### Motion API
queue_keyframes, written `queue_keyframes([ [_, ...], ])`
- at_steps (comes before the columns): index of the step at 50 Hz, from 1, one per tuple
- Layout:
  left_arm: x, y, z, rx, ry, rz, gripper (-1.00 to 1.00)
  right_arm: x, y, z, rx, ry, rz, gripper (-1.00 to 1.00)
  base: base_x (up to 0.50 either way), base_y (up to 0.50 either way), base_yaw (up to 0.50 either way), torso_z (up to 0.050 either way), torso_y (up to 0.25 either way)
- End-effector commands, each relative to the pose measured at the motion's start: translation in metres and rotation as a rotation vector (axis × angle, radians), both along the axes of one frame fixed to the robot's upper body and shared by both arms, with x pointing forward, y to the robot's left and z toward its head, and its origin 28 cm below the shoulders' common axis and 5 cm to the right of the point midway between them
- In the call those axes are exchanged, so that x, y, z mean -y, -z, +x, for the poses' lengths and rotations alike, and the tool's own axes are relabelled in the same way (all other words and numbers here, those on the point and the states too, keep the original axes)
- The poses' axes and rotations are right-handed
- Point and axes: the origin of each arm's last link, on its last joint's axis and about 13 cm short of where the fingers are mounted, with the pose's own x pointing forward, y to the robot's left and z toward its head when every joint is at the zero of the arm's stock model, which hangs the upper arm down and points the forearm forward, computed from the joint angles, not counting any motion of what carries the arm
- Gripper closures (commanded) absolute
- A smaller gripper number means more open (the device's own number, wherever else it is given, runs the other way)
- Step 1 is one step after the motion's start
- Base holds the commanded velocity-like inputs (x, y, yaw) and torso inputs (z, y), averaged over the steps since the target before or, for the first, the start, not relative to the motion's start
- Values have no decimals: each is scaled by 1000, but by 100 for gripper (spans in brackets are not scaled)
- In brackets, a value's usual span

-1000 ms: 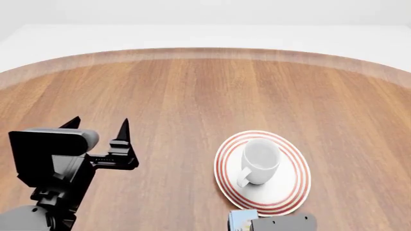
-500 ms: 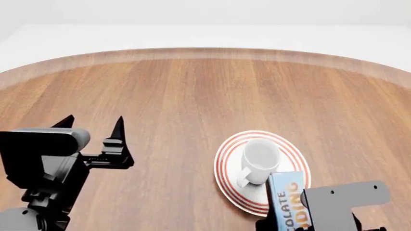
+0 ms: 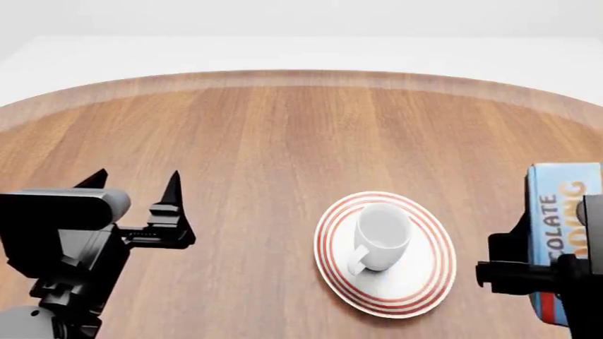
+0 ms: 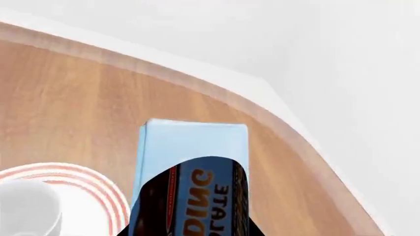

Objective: Pick up the white mug and put it on the plate, and put the chocolate pudding to the right of the plate.

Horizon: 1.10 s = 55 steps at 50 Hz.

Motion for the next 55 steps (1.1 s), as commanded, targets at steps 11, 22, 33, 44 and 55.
queue_keyframes([
  [11, 5, 3, 5, -6, 23, -10, -100, 51, -65, 45, 486, 72, -284, 100, 0, 0, 0, 0, 0],
  [22, 5, 6, 7, -16, 28, -9, -100, 72, -82, 97, 380, -80, -152, 100, 0, 0, 0, 0, 0],
  [33, 6, 10, 8, -29, 27, -9, -100, 91, -100, 147, 263, -148, -65, 100, 0, 0, 0, 0, 0],
  [44, 6, 13, 9, -41, 29, -7, -100, 99, -116, 188, 123, -185, 85, 100, 0, 0, 0, 0, 0],
  [55, 7, 17, 11, -53, 37, -7, -100, 96, -111, 203, -223, -216, 44, 100, 0, 0, 0, 0, 0],
])
